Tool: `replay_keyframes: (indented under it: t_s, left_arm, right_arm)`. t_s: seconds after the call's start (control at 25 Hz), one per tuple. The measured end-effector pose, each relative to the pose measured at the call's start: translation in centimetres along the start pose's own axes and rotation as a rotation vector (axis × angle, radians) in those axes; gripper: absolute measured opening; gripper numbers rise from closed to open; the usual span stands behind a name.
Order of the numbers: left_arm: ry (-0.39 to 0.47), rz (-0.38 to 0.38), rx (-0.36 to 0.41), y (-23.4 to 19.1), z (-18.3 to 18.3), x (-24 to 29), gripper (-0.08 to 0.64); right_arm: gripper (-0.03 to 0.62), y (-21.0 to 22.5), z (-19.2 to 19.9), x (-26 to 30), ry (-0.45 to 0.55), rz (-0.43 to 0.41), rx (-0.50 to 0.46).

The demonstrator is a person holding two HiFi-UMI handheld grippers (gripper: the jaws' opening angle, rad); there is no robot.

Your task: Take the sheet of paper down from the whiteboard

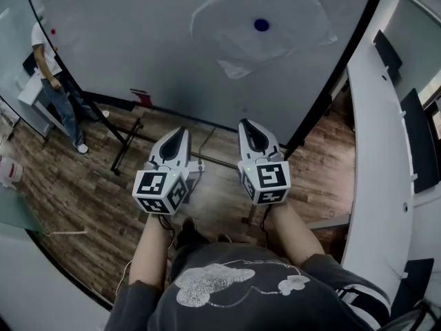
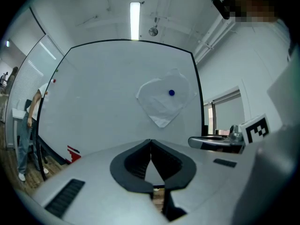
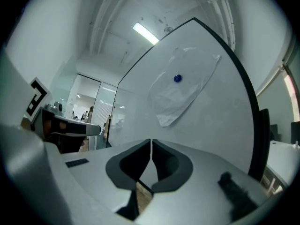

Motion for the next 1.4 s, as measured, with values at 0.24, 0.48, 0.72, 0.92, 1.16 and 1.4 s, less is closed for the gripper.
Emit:
replay_keyframes:
  t_s: [0.24, 0.48, 0.72, 0.92, 1.16, 1.4]
  left_arm:
    - [0.032, 0.088, 0.029, -3.0, -2.0, 4.1, 0.012]
    - [0.078, 0.187, 0.035, -6.2, -4.7, 7.6, 0.012]
    - [0.126, 0.315, 0.037, -8.3, -6.7, 10.2, 0.015]
    - [0.135, 0.376, 0.061, -8.9, -8.5, 13.2, 0.12]
    - [0.166, 0.416, 0.022, -9.1, -10.4, 15.3, 0.123]
    - [0.168, 0.415, 0.007, -8.6, -11.5, 16.6, 0.123]
  right_arm:
    - [0.022, 0.0, -0.8, 1.5, 0.013, 0.088, -0.006]
    - [0.023, 0.1, -2.8, 2.8, 0.049, 0.209, -0.008]
    - [0.023, 0.3, -4.1, 4.2, 0.064, 0.306, 0.0]
    - [0.025, 0.7, -5.2, 4.8, 0.086, 0.377, -0.023]
    - [0.031, 1.2, -7.4, 5.0, 0.113, 0.447, -0.067]
    - [0.038, 1.3, -7.6, 4.7, 0.128, 0.48, -0.083]
Point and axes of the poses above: the fingertips, and each gripper's own axes: x forward along the fingers, y to its right, z out of its underside, the point moved 9 cm from there along -x, backward along the fingers, and after that the axes turned 7 degrees about z, right-handed, at the moved point
